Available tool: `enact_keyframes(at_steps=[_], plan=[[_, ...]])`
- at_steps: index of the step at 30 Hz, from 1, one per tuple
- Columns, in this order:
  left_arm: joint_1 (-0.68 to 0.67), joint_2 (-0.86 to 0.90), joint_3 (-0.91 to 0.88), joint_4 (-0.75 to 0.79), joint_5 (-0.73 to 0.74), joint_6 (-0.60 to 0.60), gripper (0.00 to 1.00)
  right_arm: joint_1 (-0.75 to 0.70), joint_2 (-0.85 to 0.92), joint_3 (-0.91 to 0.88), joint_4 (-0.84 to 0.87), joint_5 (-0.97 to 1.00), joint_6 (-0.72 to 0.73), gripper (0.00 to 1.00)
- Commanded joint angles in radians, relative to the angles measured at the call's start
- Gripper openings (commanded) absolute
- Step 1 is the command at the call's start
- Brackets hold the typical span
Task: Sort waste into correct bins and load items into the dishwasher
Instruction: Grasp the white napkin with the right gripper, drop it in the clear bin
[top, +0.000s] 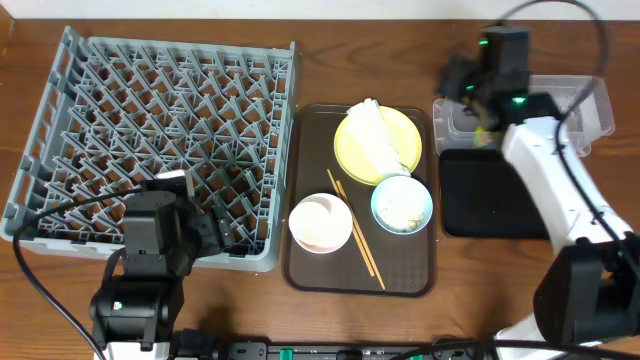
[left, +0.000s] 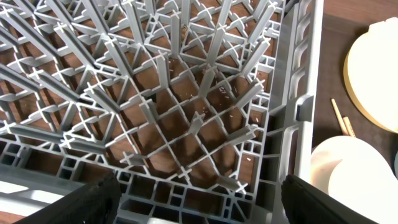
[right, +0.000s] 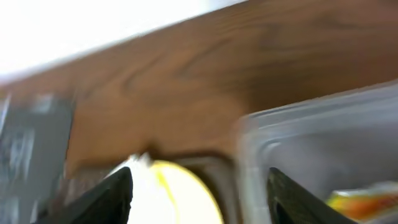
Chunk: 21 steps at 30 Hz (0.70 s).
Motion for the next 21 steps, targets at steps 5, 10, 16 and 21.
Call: enact_keyframes(at_steps=[5, 10, 16, 21], plan=[[0.004, 0.000, 0.022, -0.003, -0.008, -0.002, 0.86, 0.220, 0.091, 0.000, -0.055, 0.069, -0.285, 0.71], [0.004, 0.000, 0.022, -0.020, -0.008, -0.002, 0.86, 0.263, 0.191, 0.000, -0.055, 0.110, -0.277, 0.75], [0.004, 0.000, 0.022, -0.024, -0.008, -0.002, 0.86, 0.262, 0.286, 0.000, -0.047, 0.117, -0.262, 0.73], [0.004, 0.000, 0.022, -0.024, -0.008, -0.002, 0.86, 0.265, 0.345, 0.000, -0.054, 0.115, -0.246, 0.70]])
